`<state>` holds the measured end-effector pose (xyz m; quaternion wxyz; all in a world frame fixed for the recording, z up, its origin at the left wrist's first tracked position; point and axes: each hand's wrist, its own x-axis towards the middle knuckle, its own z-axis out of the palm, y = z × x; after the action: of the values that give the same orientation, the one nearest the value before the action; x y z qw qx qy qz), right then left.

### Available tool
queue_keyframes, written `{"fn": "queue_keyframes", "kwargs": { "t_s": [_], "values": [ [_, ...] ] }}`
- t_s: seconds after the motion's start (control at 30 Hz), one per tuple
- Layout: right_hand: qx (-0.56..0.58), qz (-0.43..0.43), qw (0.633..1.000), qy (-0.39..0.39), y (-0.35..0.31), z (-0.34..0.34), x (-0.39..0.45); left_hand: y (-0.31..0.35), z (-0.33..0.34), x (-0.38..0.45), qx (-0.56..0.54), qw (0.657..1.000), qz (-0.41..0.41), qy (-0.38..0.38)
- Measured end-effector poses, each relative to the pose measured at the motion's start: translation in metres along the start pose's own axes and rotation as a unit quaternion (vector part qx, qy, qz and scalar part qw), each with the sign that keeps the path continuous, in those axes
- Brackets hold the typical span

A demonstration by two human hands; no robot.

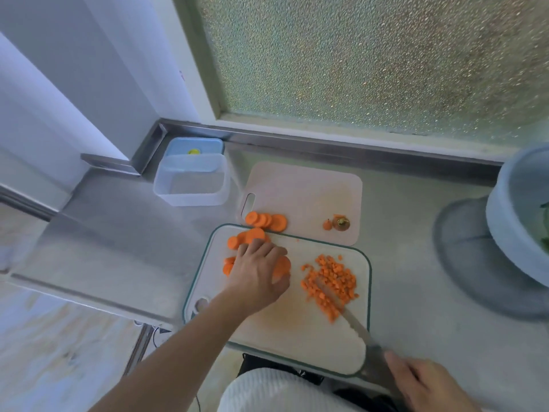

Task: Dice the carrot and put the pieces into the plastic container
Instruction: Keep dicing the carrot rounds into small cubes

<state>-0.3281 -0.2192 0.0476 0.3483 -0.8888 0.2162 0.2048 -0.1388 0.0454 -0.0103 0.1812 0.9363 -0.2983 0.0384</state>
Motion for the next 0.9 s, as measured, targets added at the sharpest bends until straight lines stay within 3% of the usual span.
{"fn": "queue_keyframes", "kwargs": {
  "t_s": [0.07,0.13,0.33,0.73,0.9],
  "values": [
    [-0.003,0.013,0.998,-0.056,-0.008,0.002,0.002,0.003,0.0,-0.03,-0.028,0.999,-0.02,0.03],
    [-0.081,-0.001,0.986,-0.143,-0.012,0.002,0.009,0.007,0.005,-0.061,-0.041,0.998,-0.021,0.044],
    [-0.098,0.0,0.971,-0.219,-0.011,-0.004,0.043,0.015,0.027,-0.105,-0.044,0.996,-0.047,0.058],
    [0.094,0.067,0.965,-0.237,-0.055,-0.023,0.07,0.031,0.037,-0.094,-0.054,0.996,-0.008,0.071],
    [0.23,0.087,0.959,-0.143,-0.071,-0.009,0.045,0.065,0.037,-0.05,-0.077,0.993,-0.002,0.089]
  ]
}}
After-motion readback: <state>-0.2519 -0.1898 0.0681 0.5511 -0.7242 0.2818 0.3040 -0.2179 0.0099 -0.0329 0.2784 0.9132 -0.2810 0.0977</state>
